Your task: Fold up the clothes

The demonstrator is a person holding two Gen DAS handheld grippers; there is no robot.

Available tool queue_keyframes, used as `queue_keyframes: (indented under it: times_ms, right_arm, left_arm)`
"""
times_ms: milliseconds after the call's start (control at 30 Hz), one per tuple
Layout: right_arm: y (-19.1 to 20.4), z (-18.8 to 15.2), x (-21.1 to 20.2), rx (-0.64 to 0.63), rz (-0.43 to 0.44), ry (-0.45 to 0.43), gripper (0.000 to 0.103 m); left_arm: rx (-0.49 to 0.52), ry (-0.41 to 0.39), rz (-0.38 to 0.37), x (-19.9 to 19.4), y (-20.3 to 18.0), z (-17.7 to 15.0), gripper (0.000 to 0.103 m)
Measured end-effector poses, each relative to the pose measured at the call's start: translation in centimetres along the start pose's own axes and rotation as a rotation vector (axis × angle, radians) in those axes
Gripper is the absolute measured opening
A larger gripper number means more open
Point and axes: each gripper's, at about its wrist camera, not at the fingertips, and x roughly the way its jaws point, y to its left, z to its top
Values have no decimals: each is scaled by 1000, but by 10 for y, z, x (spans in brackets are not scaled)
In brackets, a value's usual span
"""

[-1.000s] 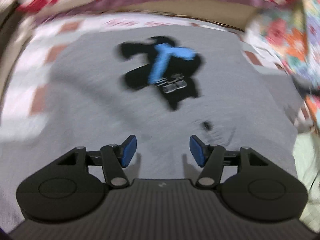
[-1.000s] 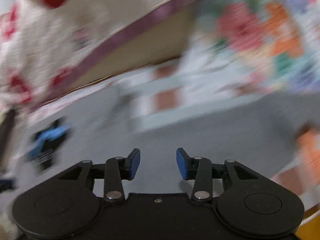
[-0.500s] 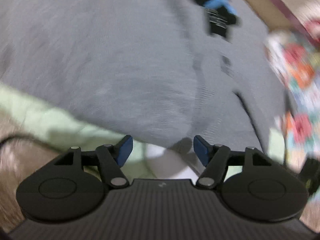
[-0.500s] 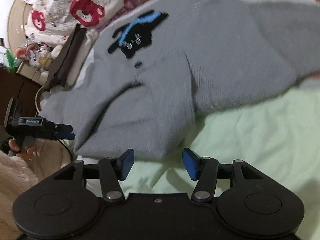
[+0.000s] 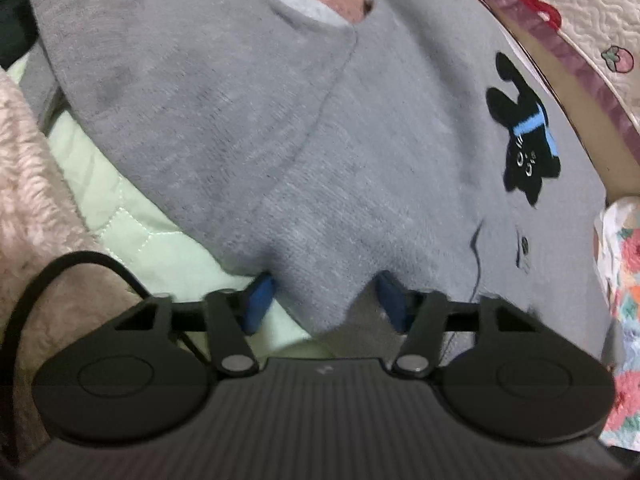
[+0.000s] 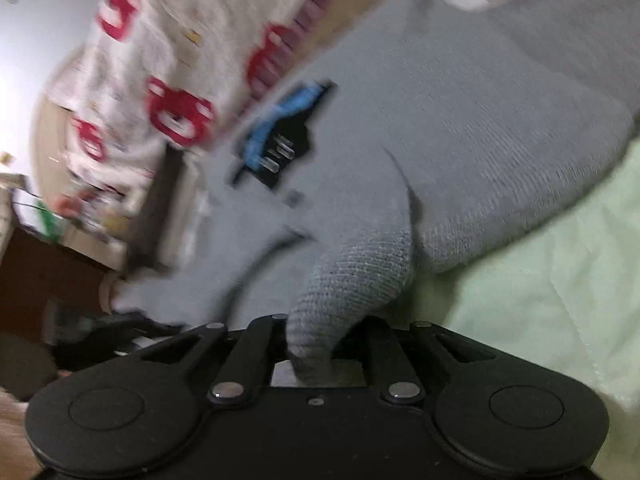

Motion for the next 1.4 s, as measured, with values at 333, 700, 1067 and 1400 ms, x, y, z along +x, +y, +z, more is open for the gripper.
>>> queue_keyframes:
  times_ms: [333,700,1067,1400]
  right_arm:
    - [-20,3,20,96,-100,41,37]
    - [34,16,-20,-64,184,19,6]
    - [22,-34,-33,-13,134,109,6]
    - [16,-34,-28,-134,-95,194,41]
  left_arm:
    - [33,-128,43,12,-11,-6,56]
    - [225,-306,53,-47,-21,-29,12]
    - [338,-198,127,-59,-2,-66,13]
    - [403,-86,16,-68,-19,-56,42]
